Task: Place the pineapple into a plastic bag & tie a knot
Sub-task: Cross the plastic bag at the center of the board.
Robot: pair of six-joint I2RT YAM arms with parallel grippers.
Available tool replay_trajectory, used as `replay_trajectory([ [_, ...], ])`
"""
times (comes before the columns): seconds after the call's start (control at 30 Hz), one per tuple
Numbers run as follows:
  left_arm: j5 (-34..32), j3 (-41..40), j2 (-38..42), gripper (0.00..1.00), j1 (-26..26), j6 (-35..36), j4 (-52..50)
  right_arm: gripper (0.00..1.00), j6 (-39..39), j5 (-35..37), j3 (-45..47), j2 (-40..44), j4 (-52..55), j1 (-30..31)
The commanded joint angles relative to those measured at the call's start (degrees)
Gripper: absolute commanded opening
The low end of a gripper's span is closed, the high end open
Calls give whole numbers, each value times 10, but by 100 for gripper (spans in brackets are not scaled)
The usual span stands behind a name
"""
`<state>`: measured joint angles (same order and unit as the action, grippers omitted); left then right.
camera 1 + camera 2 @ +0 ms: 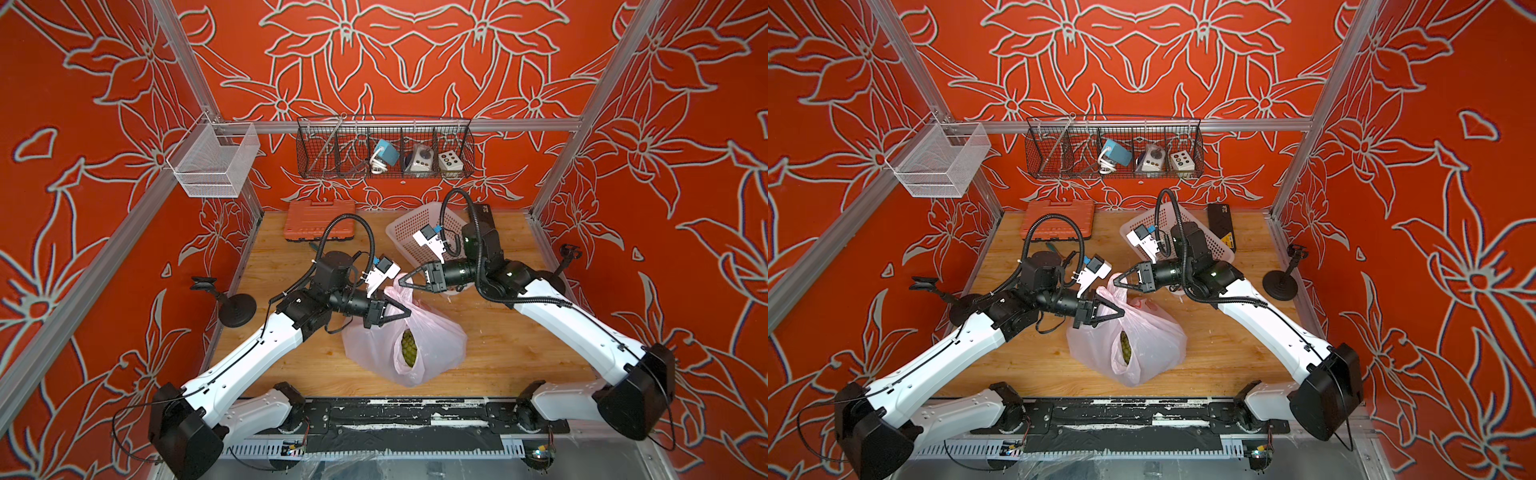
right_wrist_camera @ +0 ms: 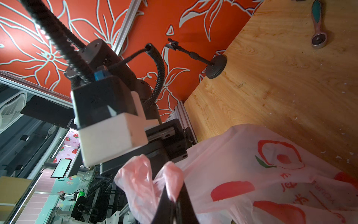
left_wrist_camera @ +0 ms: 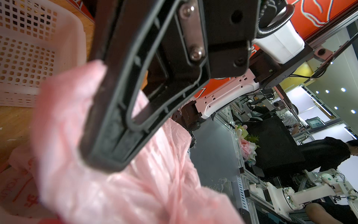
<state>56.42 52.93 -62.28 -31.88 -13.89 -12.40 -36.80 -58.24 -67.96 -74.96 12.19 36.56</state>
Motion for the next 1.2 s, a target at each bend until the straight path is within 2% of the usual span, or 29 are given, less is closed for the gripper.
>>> replay_trajectory([
  [0.0, 9, 2, 13, 0, 0, 13, -13, 0, 34, 52, -7, 48, 31, 0],
  [0.13, -3, -11, 12, 0, 0, 13, -20, 0, 71, 101, 6, 116, 73, 0],
  [0.33, -18, -1, -16, 0, 0, 11, -39, 0, 74, 101, 25, 173, 104, 3],
  [0.43, -50, 13, -35, 0, 1, 12, -58, 0, 73, 102, 45, 196, 107, 12],
  [0.57, -97, 32, -59, 0, 0, -5, -75, 0, 37, 93, 90, 222, 58, 53],
  [0.73, -154, 37, -50, 0, 0, -43, -62, 0, 33, 146, 142, 242, 49, 122],
  [0.83, -198, 29, -28, 0, 1, -80, -44, 0, 31, 176, 181, 232, 30, 152],
  [0.93, -210, 19, -5, 0, 1, -116, -19, 0, 62, 214, 193, 196, 42, 171],
  [1.17, -167, 29, 19, 0, 1, -173, 5, 0, 133, 301, 175, 101, 52, 175],
])
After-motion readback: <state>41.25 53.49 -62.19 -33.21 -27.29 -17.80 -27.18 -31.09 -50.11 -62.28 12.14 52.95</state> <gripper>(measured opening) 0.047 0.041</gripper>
